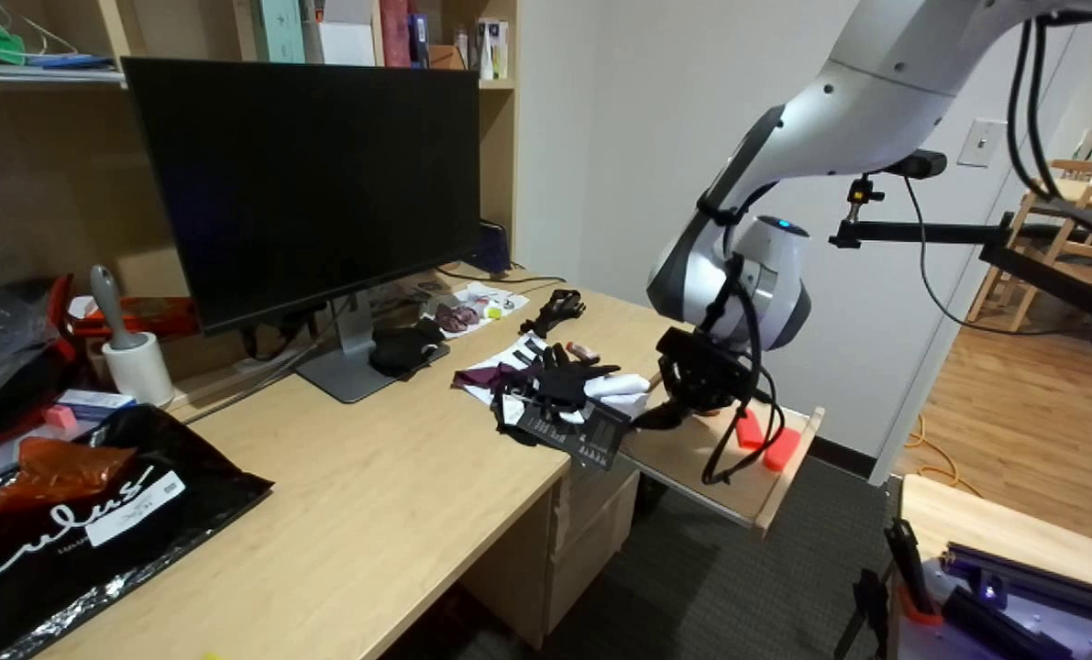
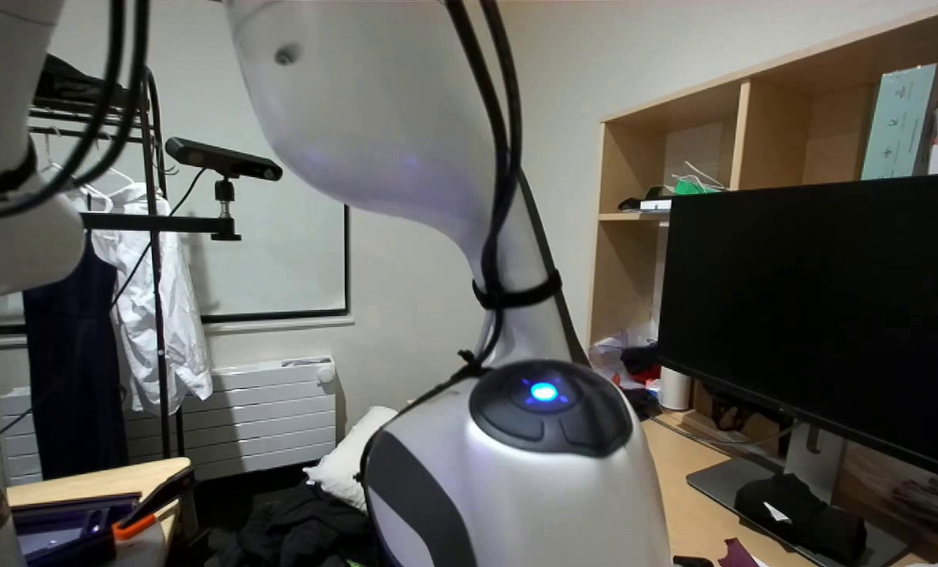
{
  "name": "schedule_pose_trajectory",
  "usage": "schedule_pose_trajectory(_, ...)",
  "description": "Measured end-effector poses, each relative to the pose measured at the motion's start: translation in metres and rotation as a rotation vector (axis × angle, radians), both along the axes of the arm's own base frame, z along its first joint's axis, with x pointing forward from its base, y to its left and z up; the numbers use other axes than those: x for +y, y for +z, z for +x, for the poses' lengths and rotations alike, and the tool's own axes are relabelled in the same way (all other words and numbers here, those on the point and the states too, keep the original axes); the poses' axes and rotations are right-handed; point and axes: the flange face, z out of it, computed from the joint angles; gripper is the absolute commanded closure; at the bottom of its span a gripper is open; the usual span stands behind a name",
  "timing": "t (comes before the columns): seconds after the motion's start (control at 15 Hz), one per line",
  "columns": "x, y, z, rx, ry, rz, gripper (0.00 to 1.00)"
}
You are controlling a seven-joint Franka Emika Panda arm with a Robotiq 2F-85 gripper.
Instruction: Move the green packet and black bag from the sliding tray to the left side of the table
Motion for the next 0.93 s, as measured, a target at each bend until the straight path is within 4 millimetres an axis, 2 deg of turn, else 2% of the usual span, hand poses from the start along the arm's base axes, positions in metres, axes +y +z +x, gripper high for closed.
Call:
schedule_pose_trajectory(0.27, 0.018, 0.063, -0.006, -0.1, 0.055, -0.007, 0.93)
schedule_pose_trajectory(0.47, 0.052, 0.112, 0.012, -0.189, 0.189, -0.035, 0.93)
schedule_pose_trajectory(0.67, 0.119, 0.137, 0.04, -0.224, 0.361, -0.041, 0.93)
schedule_pose_trajectory(0.93, 0.22, 0.148, 0.065, -0.245, 0.594, -0.025, 0.93)
